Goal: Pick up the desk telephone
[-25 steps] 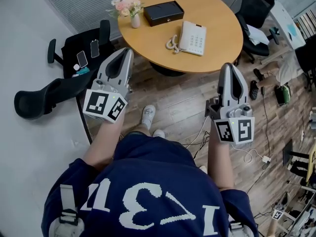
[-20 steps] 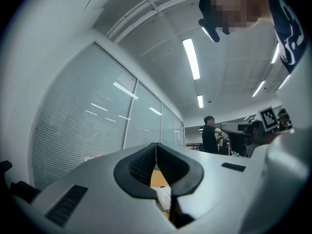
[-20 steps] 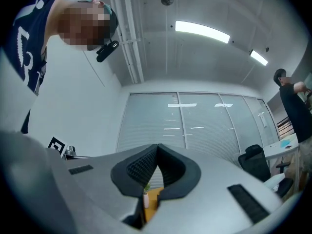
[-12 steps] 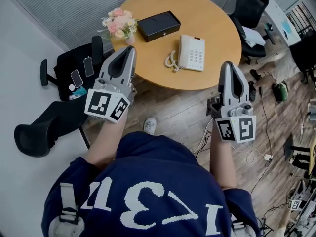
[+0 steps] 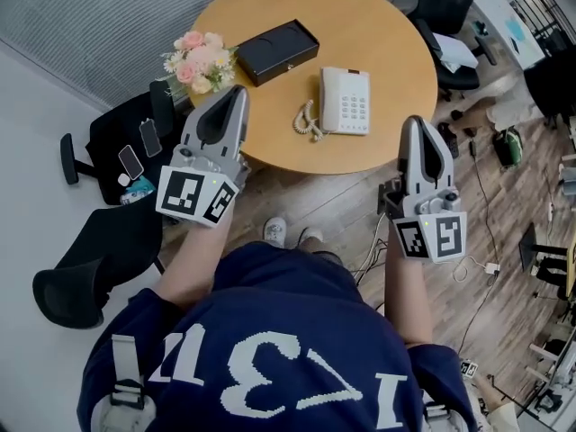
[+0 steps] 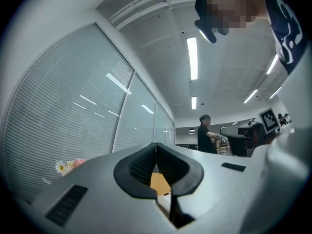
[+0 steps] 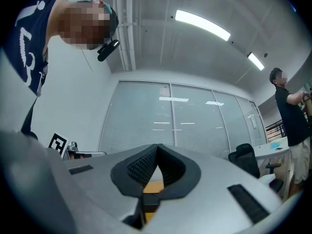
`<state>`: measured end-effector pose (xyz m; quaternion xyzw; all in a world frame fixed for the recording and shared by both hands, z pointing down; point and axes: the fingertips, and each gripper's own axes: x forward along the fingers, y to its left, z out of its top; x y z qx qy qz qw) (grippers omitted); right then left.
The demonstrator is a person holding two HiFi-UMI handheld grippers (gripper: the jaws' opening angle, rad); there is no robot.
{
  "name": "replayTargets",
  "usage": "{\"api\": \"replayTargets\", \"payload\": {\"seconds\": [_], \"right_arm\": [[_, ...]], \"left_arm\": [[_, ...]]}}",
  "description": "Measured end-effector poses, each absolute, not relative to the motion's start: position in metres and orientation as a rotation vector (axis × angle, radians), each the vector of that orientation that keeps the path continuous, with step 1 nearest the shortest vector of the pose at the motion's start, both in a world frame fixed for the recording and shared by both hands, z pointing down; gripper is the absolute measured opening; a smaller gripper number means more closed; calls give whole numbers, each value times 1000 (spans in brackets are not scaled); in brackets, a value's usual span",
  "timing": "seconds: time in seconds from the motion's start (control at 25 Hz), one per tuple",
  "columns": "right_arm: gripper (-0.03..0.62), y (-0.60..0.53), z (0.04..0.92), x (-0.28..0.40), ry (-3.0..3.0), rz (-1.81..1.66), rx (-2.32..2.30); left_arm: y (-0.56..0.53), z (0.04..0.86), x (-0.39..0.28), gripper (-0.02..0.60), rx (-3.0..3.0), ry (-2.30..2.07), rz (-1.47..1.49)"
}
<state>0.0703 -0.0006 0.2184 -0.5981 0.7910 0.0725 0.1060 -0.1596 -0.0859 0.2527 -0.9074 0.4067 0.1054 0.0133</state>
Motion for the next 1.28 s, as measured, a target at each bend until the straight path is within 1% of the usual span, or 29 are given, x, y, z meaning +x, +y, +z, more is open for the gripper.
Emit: {"api": "replayTargets", "payload": {"seconds": [0.24, 0.56, 0.92, 1.08, 1.28], "right_arm": [[25, -22, 225, 86, 2362, 184, -1741], [25, -86, 215, 106, 2444, 221, -1573], [25, -146, 194, 124, 2649, 465, -1378], [26, -169, 194, 136, 2674, 413, -1273], [25, -189, 191, 155, 2638, 366, -1257]], "left_arm": [[-100, 262, -143, 17, -2835, 1290, 316], [-139, 259, -126, 17, -2747, 1414, 320], [-191, 258, -86, 17, -2621, 1589, 294], [-205, 256, -71, 16, -2591, 1642, 301], [-216, 258, -56, 15, -2574, 1663, 287]]}}
